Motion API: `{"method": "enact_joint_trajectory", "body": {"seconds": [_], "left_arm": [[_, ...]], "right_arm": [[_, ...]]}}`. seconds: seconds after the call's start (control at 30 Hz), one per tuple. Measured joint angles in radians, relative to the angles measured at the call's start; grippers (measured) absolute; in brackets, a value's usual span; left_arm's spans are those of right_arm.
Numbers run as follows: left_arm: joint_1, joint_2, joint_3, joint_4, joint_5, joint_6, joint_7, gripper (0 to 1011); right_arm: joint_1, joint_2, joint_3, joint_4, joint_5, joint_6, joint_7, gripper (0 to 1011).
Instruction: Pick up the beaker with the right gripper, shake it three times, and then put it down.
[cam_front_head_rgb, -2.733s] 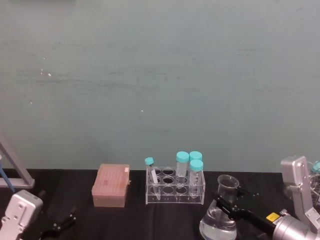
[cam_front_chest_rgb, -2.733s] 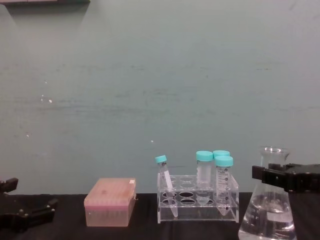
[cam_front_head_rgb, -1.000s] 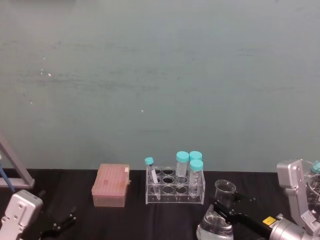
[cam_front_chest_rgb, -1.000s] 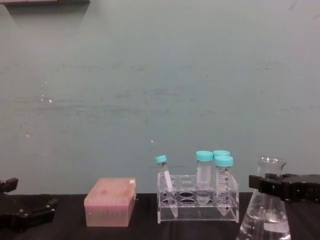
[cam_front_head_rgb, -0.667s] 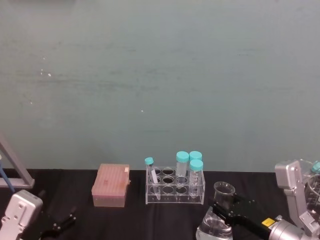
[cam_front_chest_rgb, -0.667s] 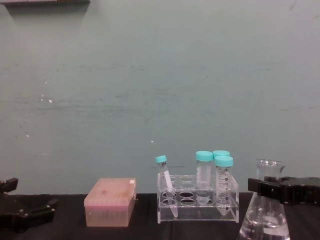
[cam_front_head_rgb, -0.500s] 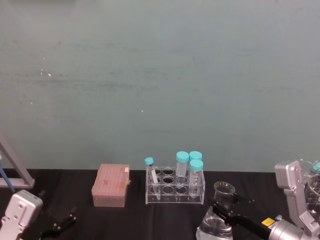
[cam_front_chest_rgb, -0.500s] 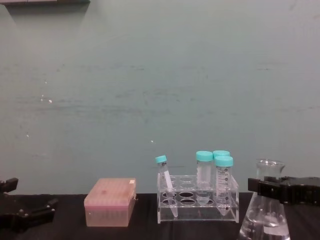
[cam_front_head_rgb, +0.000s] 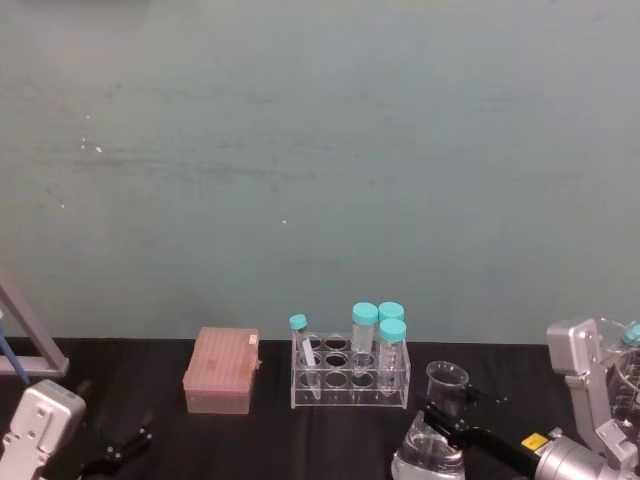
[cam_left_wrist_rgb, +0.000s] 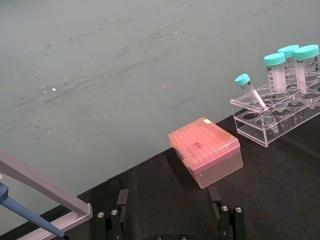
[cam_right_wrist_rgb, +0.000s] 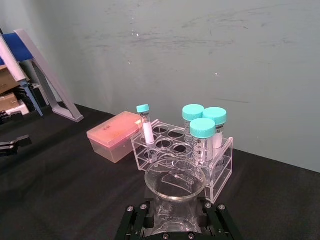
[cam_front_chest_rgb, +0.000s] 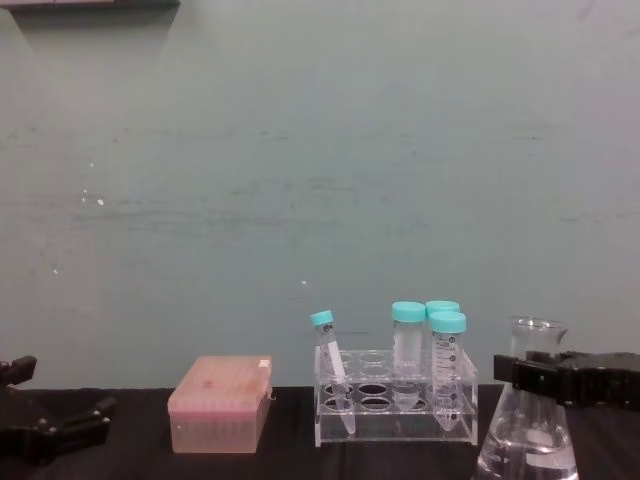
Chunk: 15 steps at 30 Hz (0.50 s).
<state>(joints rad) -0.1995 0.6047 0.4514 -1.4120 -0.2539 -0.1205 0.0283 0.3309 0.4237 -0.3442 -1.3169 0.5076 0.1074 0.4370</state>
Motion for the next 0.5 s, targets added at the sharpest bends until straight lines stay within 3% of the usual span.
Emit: {"method": "enact_joint_trajectory", "body": {"seconds": [0.5], "left_arm": [[0.000, 0.000, 0.000, 0.000, 0.000, 0.000, 0.000, 1000]], "right_arm": [[-0.003, -0.002, 0.017, -0.014, -0.013, -0.019, -0.020, 453]]}}
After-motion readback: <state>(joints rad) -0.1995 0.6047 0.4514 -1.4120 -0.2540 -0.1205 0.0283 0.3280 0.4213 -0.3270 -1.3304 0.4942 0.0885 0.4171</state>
